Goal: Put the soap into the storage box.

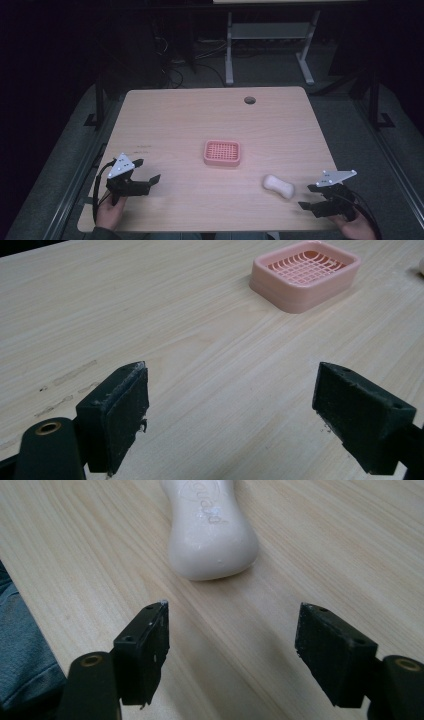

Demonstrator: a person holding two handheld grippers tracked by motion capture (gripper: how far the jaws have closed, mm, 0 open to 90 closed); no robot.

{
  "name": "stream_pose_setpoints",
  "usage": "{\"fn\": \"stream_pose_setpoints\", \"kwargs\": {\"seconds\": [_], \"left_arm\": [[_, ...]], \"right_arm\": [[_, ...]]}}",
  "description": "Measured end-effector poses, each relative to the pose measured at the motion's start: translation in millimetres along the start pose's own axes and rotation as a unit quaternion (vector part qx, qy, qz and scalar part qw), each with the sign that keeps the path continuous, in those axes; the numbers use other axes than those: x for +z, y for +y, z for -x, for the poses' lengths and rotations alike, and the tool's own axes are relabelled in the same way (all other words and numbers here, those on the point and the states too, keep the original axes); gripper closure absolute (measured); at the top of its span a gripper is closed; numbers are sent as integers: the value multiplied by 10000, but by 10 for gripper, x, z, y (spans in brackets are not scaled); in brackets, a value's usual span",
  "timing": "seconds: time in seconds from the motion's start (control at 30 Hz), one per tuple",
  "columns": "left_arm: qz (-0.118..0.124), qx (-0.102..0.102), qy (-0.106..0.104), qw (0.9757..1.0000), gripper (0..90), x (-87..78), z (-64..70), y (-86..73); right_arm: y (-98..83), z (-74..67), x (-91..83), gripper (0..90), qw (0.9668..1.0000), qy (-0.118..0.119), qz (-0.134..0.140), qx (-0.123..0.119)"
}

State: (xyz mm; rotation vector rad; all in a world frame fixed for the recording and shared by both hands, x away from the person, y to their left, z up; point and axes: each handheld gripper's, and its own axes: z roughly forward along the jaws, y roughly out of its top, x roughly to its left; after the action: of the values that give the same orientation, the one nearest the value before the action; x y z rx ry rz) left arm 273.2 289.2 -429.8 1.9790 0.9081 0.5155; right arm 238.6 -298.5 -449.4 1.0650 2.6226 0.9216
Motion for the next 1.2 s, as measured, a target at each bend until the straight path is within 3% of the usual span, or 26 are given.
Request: {"fn": "stream_pose_setpoints", "kwargs": {"seconds": [0.43,1.2], "left_arm": [[5,-43,5,10000,146,-19,-5,1],[54,-61,7,10000,145,-31,-33,1]], "right_arm": [[156,-38,0,288,9996,-17,-221,-189],[626,-102,120,291,9955,8,-620,-714]]}}
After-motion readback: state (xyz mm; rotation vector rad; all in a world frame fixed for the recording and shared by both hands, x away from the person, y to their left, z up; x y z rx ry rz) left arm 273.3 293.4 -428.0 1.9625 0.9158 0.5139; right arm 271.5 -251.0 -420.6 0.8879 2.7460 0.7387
